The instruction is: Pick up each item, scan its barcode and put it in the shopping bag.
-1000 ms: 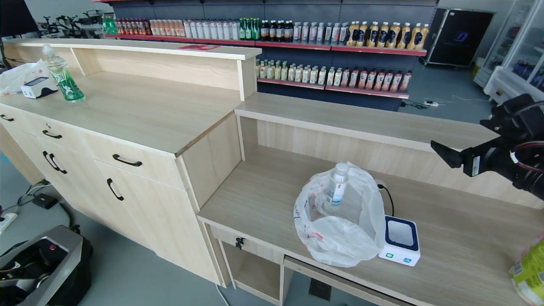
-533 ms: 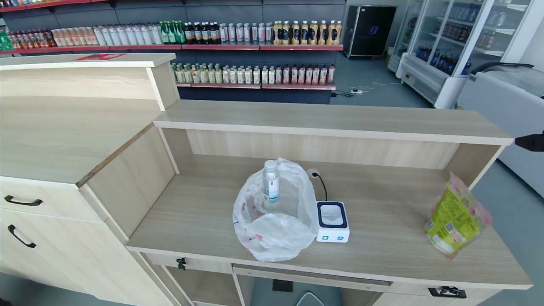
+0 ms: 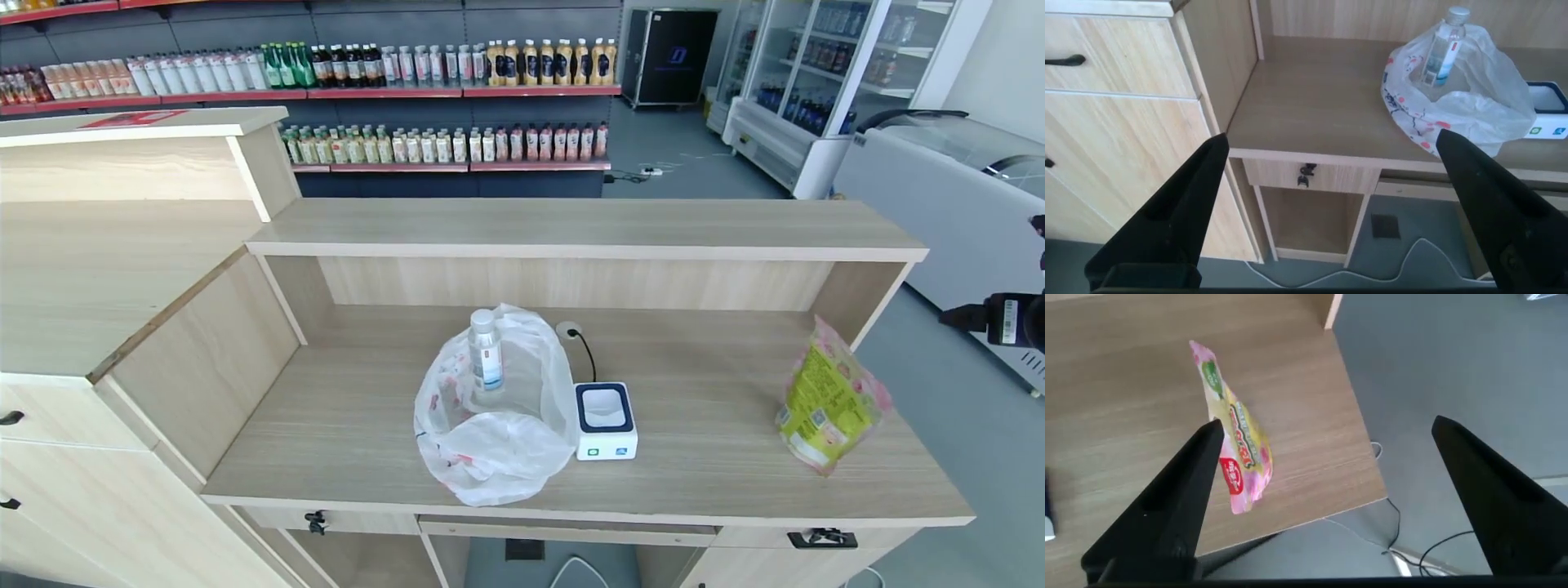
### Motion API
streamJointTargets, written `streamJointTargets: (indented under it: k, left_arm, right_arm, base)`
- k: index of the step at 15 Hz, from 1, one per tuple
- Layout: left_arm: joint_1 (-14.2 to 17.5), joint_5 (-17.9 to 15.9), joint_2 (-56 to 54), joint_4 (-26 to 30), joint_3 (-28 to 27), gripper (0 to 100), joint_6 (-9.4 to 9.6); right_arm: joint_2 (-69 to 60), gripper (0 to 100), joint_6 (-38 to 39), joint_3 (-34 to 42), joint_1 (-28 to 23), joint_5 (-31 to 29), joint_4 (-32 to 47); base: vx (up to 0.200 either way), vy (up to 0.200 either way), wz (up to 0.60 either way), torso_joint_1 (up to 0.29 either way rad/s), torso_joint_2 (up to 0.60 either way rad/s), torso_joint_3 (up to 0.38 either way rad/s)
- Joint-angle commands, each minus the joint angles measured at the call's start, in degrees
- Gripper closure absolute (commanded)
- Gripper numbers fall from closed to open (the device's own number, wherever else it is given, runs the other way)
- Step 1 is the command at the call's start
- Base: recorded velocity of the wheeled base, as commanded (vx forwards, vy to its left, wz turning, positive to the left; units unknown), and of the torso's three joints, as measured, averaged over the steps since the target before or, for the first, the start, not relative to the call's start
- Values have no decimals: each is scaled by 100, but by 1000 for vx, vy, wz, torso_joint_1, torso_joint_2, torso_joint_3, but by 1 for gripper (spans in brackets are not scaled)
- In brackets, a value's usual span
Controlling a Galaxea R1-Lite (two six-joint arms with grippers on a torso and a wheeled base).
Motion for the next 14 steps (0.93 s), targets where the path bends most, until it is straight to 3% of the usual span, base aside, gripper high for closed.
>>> streamJointTargets:
  k: [1, 8, 14]
  left_arm:
    - [1, 2, 2, 2, 0, 0, -1]
    - [1, 2, 2, 2, 0, 0, -1]
    - [1, 2, 2, 2, 0, 0, -1]
  right_arm:
    - [288, 0, 10, 220, 113, 44, -25]
    - [657, 0, 449, 334, 130, 158, -60]
    - [1211, 0, 537, 326, 165, 369, -588]
  base:
    - [0, 0, 0, 0, 0, 0]
    - [0, 0, 0, 0, 0, 0]
    - [0, 0, 0, 0, 0, 0]
